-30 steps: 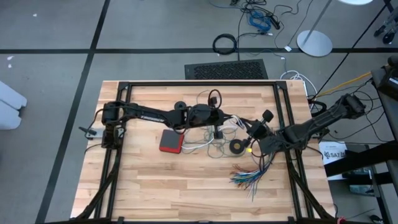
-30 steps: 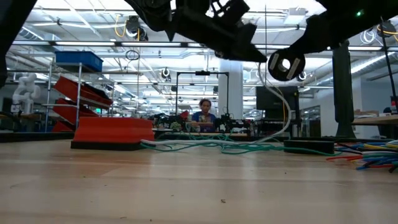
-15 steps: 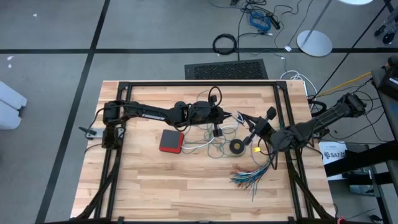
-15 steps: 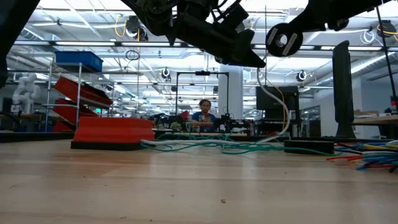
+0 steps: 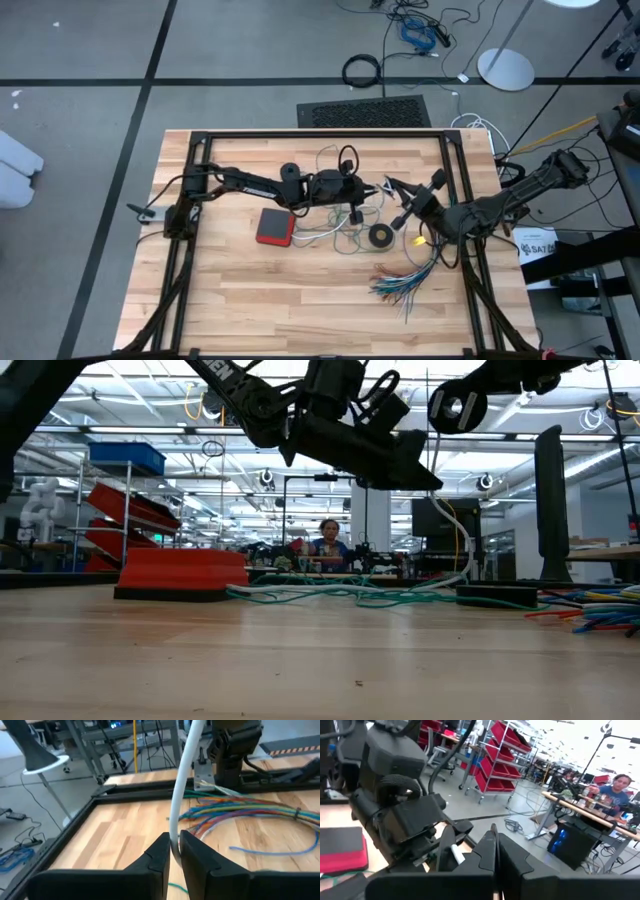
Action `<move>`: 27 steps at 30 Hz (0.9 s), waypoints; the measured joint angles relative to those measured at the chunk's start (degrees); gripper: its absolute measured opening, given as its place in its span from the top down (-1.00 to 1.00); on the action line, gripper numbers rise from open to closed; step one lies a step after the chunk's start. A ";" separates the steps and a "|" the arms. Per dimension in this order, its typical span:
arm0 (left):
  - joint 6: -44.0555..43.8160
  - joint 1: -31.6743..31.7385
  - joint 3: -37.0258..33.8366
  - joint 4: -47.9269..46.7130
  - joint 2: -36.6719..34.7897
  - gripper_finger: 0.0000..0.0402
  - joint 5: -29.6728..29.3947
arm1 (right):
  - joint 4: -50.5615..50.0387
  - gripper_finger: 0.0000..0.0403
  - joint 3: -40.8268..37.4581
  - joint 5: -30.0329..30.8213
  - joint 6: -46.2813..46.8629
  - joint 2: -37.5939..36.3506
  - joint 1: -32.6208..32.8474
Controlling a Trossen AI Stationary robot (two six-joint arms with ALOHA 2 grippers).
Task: Coiling cords
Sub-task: Coil the white wire cable on the spool
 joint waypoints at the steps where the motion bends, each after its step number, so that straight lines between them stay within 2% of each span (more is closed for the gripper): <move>1: -0.04 0.03 0.07 0.25 0.15 0.76 -0.03 | 0.35 1.00 0.02 0.04 -0.55 -0.17 0.01; 27: -3.03 0.05 -0.01 6.38 3.23 0.75 -1.78 | 13.27 1.00 0.02 0.30 -16.77 -4.15 0.01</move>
